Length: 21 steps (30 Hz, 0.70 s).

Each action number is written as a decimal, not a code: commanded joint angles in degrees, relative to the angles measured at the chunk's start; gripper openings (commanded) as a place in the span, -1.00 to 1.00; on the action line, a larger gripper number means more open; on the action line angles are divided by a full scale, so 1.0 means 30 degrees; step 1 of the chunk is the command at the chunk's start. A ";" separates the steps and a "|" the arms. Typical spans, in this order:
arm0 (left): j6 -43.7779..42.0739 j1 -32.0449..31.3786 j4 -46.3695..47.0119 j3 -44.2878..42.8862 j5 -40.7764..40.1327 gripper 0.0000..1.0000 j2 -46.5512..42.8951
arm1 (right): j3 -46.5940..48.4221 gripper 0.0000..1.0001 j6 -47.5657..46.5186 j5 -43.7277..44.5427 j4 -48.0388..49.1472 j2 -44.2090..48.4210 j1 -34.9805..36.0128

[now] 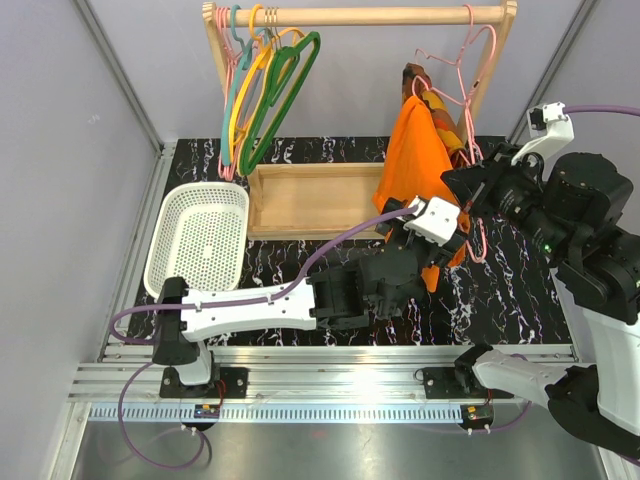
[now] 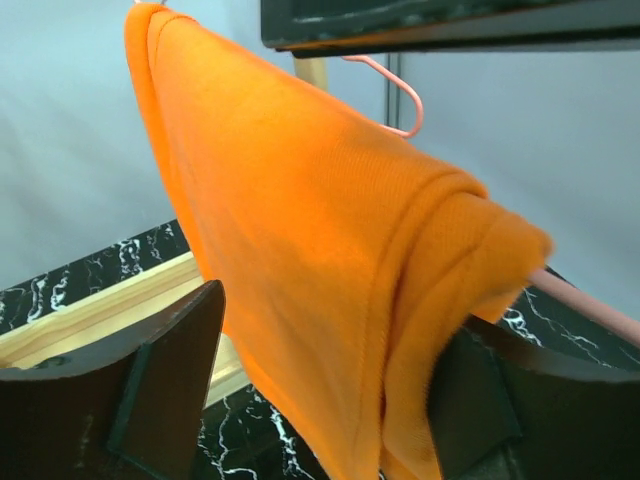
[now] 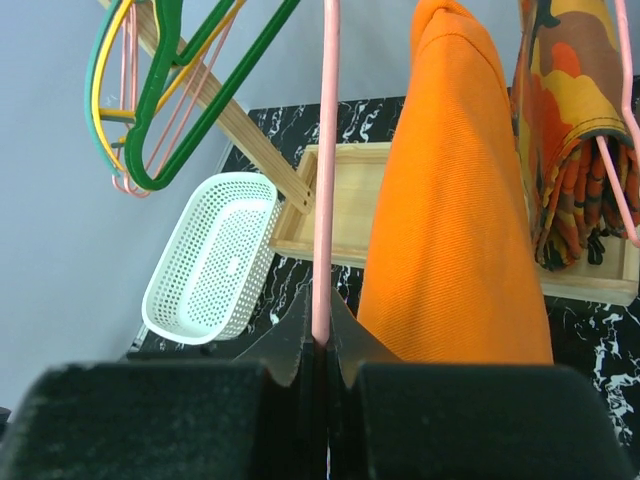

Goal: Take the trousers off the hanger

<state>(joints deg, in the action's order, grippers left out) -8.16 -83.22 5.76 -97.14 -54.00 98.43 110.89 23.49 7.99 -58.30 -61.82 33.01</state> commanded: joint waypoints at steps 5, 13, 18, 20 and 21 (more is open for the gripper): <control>-0.1261 0.0406 0.2208 0.0094 -0.1102 0.68 -0.0642 | 0.0656 -1.00 0.0432 -0.1051 0.4580 0.0978 0.0069; -0.2111 0.0640 0.3407 0.0008 -0.1131 0.09 -0.0702 | -0.0108 -1.00 0.0990 -0.1872 0.5138 0.1242 0.0069; -0.4045 0.0640 0.5227 0.0038 -0.1570 -0.19 -0.0613 | -0.0693 -1.00 0.1107 -0.2193 0.5080 0.1622 0.0069; -0.4134 0.0640 0.5607 0.0649 -0.0931 -0.57 -0.1021 | -0.1219 -1.00 0.1049 -0.2223 0.5021 0.1885 0.0069; -0.4163 0.0640 0.6016 0.0943 -0.0782 -0.69 -0.1575 | -0.1512 -1.00 0.0991 -0.2107 0.5049 0.2177 0.0069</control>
<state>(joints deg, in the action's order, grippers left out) -18.33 -82.15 14.41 -95.81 -55.44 98.17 106.50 26.87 3.09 -53.63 -58.87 33.01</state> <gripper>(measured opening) 0.212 0.044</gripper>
